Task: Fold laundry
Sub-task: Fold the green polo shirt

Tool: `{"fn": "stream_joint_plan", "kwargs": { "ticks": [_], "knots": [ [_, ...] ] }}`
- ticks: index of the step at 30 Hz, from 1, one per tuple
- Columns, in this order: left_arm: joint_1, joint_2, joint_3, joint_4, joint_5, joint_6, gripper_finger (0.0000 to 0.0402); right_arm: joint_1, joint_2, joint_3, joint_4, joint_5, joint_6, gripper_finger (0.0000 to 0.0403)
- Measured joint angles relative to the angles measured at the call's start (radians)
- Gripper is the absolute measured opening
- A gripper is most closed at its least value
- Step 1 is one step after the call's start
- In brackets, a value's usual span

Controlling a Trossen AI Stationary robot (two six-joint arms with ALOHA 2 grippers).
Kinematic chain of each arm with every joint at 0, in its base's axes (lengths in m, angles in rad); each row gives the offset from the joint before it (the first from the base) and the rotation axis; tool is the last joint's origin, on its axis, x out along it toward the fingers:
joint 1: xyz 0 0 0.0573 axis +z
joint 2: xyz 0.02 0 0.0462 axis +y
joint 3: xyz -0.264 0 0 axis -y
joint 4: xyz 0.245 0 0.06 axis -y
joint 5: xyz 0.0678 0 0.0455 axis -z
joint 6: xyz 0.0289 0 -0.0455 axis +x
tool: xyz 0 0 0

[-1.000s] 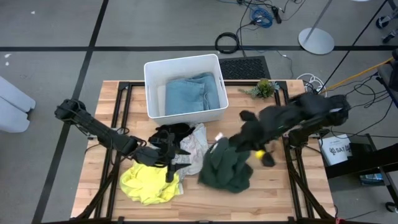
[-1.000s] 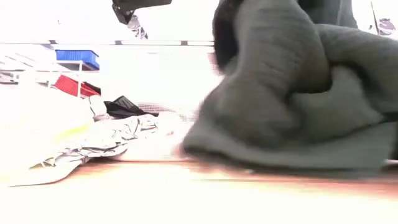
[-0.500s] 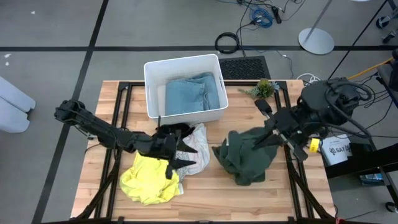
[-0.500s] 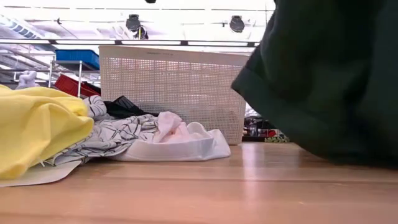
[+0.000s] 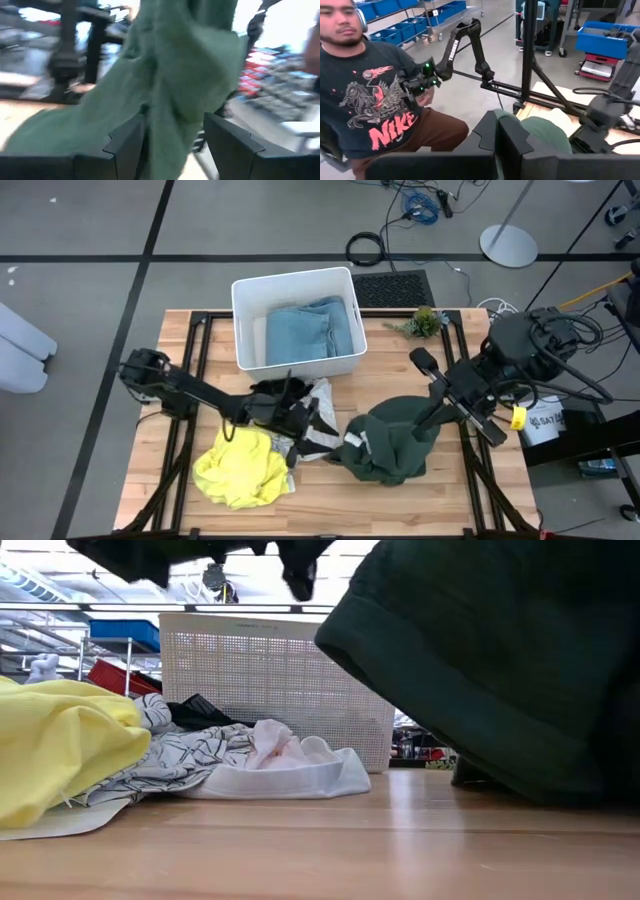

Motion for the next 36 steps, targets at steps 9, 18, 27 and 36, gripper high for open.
{"fn": "stream_joint_plan", "kwargs": {
  "ticks": [9, 18, 27, 36],
  "knots": [
    [0.074, 0.142, 0.043, 0.092, 0.141, -0.071, 0.0217, 0.004, 0.005, 0.0, 0.004, 0.004, 0.033, 0.0],
    [0.063, 0.244, 0.146, 0.088, 0.201, -0.079, 0.0217, 0.002, 0.032, -0.001, -0.018, 0.006, 0.03, 0.0],
    [0.052, 0.267, 0.197, -0.037, 0.122, -0.021, 0.0202, 0.002, 0.034, -0.001, -0.017, 0.007, 0.033, 0.0],
    [0.007, 0.172, 0.198, -0.056, 0.09, 0.028, 0.0014, 0.002, 0.034, 0.0, -0.091, 0.042, 0.043, 0.0]
  ]
}}
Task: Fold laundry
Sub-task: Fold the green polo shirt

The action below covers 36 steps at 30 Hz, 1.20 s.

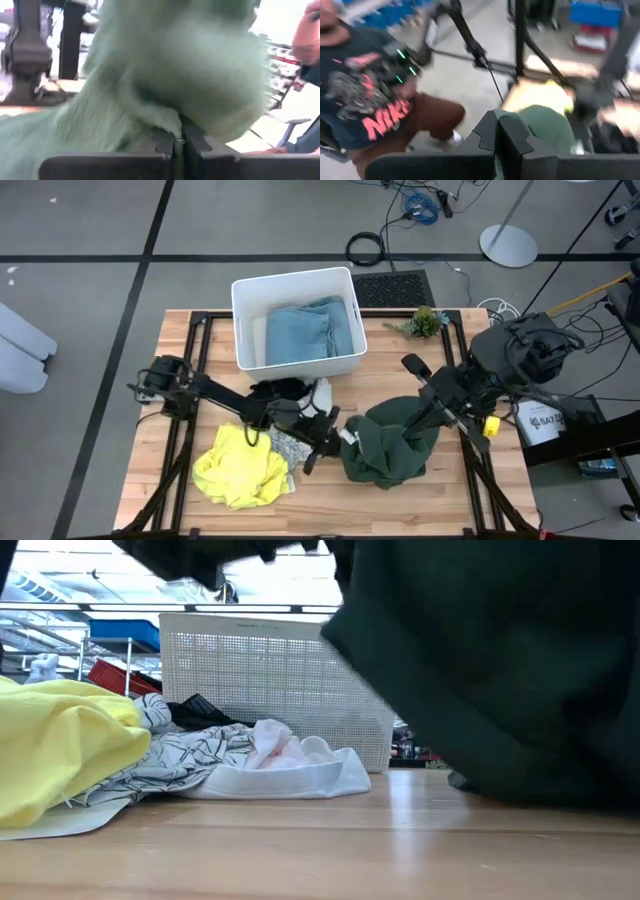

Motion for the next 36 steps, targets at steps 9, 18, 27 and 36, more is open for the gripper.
{"fn": "stream_joint_plan", "kwargs": {
  "ticks": [9, 18, 27, 36],
  "knots": [
    [-0.07, -0.455, 0.0, -0.522, -0.372, 0.211, 0.0003, 0.0, 0.0, 0.0, -0.355, 0.188, 0.189, 0.0],
    [-0.073, -0.794, 0.145, -0.704, -0.56, 0.27, 0.0002, 0.0, -0.005, -0.001, -0.362, 0.472, 0.186, 0.0],
    [-0.042, -0.764, 0.36, -0.726, -0.561, 0.282, 0.0001, 0.0, -0.01, 0.015, -0.3, 0.905, 0.04, 0.0],
    [0.104, -0.546, 0.678, -0.876, -0.425, 0.286, 0.0, -0.01, -0.096, 0.027, -0.045, 1.18, -0.174, 0.0]
  ]
}}
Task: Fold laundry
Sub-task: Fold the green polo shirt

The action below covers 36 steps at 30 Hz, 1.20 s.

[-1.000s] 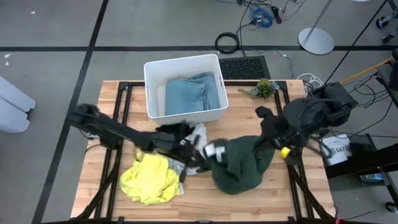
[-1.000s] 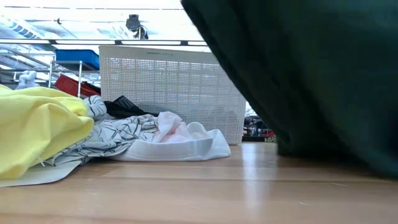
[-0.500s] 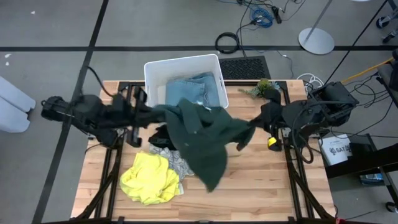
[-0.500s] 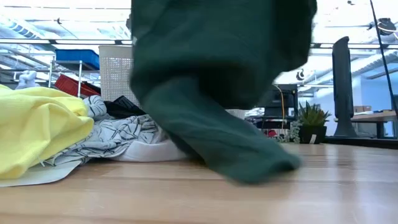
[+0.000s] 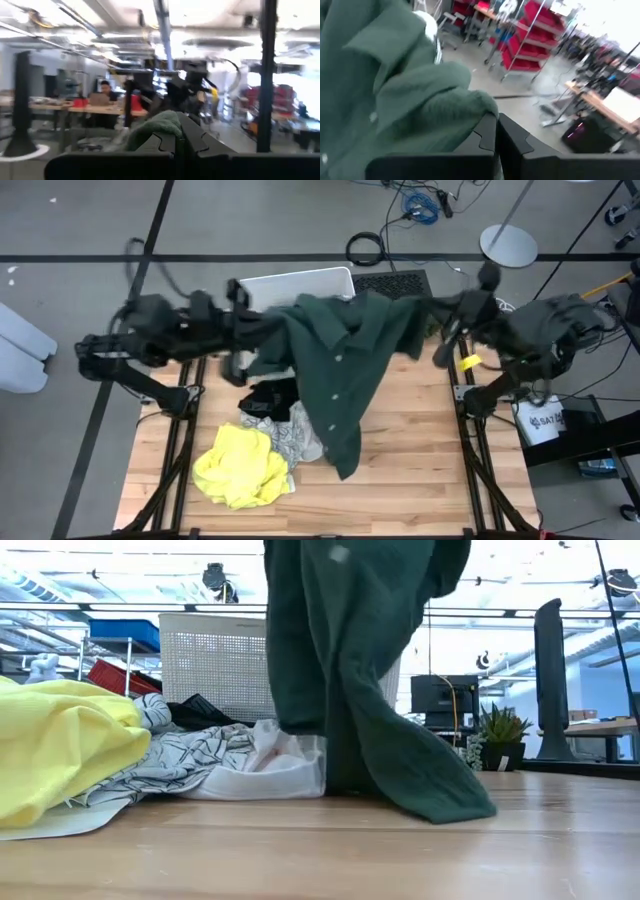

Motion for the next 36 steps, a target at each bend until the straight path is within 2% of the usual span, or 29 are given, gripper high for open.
{"fn": "stream_joint_plan", "kwargs": {
  "ticks": [5, 11, 13, 16, 20, 28, 33, 36],
  "knots": [
    [0.096, 0.164, 0.279, -0.153, 0.097, -0.001, 0.0, 0.0, -0.071, 0.0, 0.149, 0.067, -0.216, 0.0],
    [0.204, 0.345, 0.602, -0.271, 0.24, -0.06, 0.0, 0.0, -0.116, 0.001, 0.523, 0.07, -0.592, 0.0],
    [0.235, 0.397, 0.68, -0.294, 0.292, -0.081, 0.0, 0.001, -0.12, 0.001, 0.62, 0.066, -0.678, 0.0],
    [0.277, 0.395, 0.666, -0.241, 0.388, -0.147, 0.0, 0.022, -0.125, 0.001, 0.636, 0.071, -0.708, 0.0],
    [0.301, 0.381, 0.668, -0.352, 0.511, -0.183, 0.0, 0.091, -0.126, 0.001, 0.491, 0.072, -0.54, 0.0],
    [0.239, 0.381, 0.666, -0.639, 0.563, -0.121, 0.0, 0.217, -0.112, -0.001, -0.031, 0.034, 0.046, 0.0],
    [0.166, 0.383, 0.666, -0.815, 0.52, -0.096, 0.0, 0.266, -0.083, 0.0, -0.307, -0.128, 0.39, 0.0],
    [0.102, 0.383, 0.666, -0.87, 0.471, -0.096, 0.0, 0.295, -0.061, -0.023, -0.305, -0.286, 0.471, 0.0]
  ]
}}
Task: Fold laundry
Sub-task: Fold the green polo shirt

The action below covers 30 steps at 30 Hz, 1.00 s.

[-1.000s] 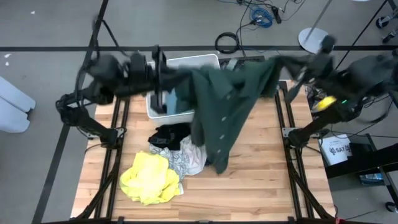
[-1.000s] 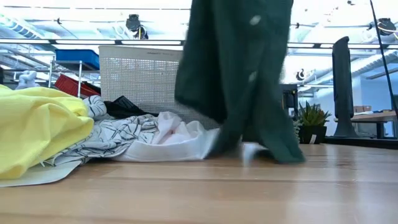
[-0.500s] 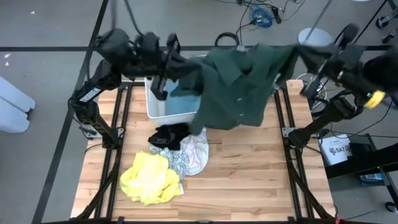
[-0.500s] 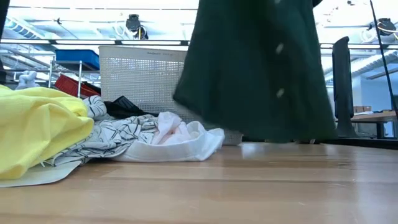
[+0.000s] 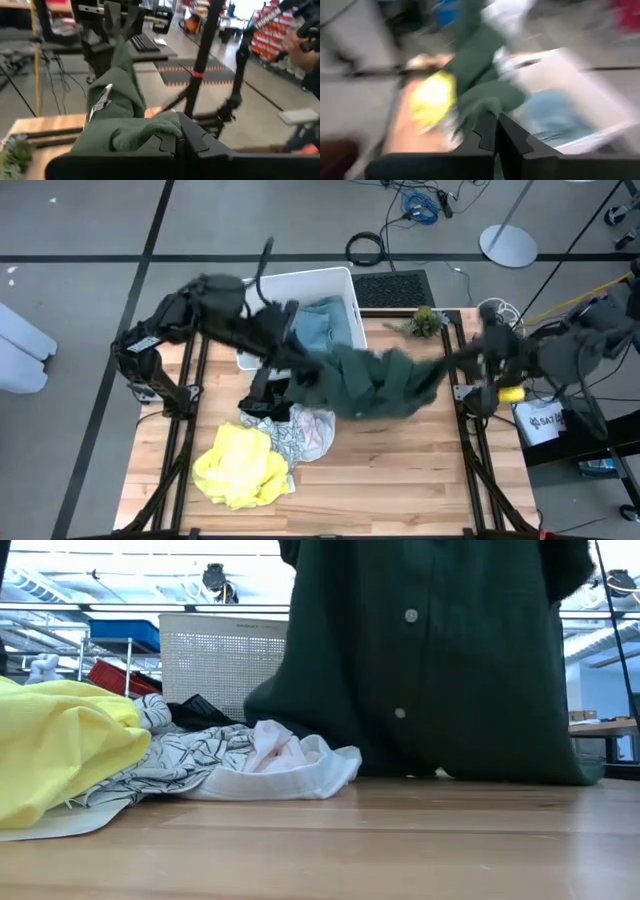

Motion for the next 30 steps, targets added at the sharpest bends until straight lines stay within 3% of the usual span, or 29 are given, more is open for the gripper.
{"fn": "stream_joint_plan", "kwargs": {
  "ticks": [3, 8, 18, 21, 26, 30],
  "knots": [
    [-0.076, 0.007, 0.0, -0.062, -0.047, -0.005, 0.0, 0.052, 0.022, -0.018, 0.01, -0.18, 0.06, 0.0],
    [-0.208, 0.045, 0.0, -0.179, -0.152, -0.034, 0.0, 0.149, 0.078, -0.07, -0.015, -0.328, 0.231, 0.0],
    [-0.424, 0.149, -0.002, -0.359, -0.186, -0.143, 0.0, 0.399, 0.174, -0.233, -0.006, -0.396, 0.692, 0.0],
    [-0.481, 0.176, -0.002, -0.412, -0.19, -0.189, 0.0, 0.48, 0.209, -0.265, 0.069, -0.411, 0.818, 0.0],
    [-0.539, 0.214, -0.002, -0.429, -0.229, -0.208, 0.0, 0.554, 0.269, -0.268, 0.207, -0.336, 0.851, 0.0],
    [-0.561, 0.232, -0.002, -0.43, -0.292, -0.226, 0.0, 0.563, 0.295, -0.267, 0.215, -0.309, 0.859, 0.0]
  ]
}}
